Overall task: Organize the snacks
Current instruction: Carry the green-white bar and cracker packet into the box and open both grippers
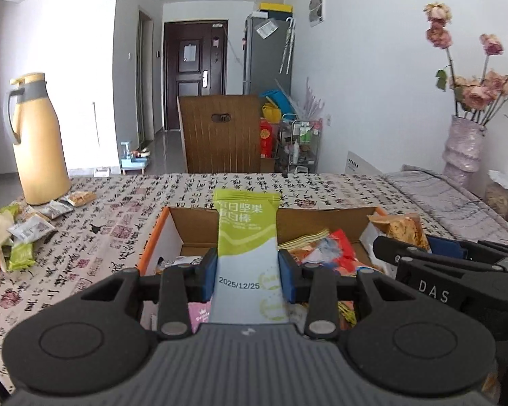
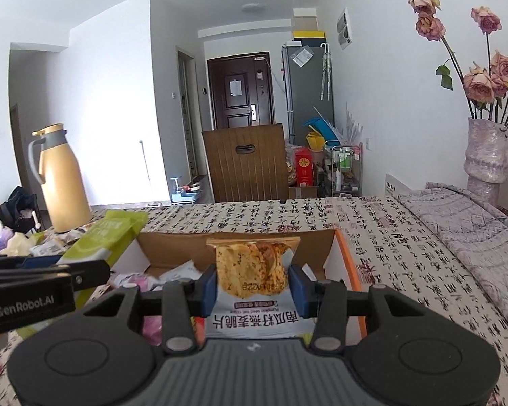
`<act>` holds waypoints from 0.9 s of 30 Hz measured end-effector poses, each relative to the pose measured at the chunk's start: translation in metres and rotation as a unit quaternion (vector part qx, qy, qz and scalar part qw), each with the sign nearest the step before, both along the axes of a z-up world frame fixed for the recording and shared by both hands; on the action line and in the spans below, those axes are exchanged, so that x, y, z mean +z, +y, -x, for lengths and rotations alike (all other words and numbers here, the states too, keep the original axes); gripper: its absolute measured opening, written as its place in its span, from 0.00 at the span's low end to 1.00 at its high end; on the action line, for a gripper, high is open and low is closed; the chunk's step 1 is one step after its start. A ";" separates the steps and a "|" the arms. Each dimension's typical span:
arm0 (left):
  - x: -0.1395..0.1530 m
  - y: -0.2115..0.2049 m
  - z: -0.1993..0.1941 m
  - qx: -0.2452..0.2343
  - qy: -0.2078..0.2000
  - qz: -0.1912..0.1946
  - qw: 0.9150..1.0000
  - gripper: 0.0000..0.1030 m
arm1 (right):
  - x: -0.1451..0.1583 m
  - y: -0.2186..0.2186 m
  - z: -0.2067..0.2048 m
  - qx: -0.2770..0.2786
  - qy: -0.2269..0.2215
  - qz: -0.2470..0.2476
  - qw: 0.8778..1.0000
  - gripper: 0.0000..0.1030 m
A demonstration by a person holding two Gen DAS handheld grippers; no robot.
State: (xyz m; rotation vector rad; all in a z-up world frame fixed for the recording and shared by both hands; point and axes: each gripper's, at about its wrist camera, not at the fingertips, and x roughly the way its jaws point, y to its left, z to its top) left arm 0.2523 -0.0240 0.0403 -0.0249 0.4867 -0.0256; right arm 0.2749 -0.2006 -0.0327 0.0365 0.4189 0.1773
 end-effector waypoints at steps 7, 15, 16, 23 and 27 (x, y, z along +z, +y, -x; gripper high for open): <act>-0.023 0.005 -0.024 0.010 0.020 0.005 1.000 0.37 | -0.014 0.005 -0.022 -0.008 0.003 0.007 1.000 0.42; -0.036 0.010 -0.031 0.002 0.029 0.011 1.000 0.39 | -0.025 0.002 -0.029 0.000 0.019 0.002 1.000 0.45; -0.036 0.011 -0.031 0.002 0.028 0.011 1.000 0.39 | -0.025 0.001 -0.029 0.000 0.020 0.002 1.000 0.45; -0.031 0.014 -0.024 0.016 0.008 0.013 1.000 0.77 | -0.026 -0.003 -0.024 -0.005 0.018 -0.006 1.000 0.80; -0.027 0.014 -0.021 0.023 -0.002 0.012 1.000 0.94 | -0.023 -0.010 -0.020 -0.009 0.007 -0.023 1.000 0.94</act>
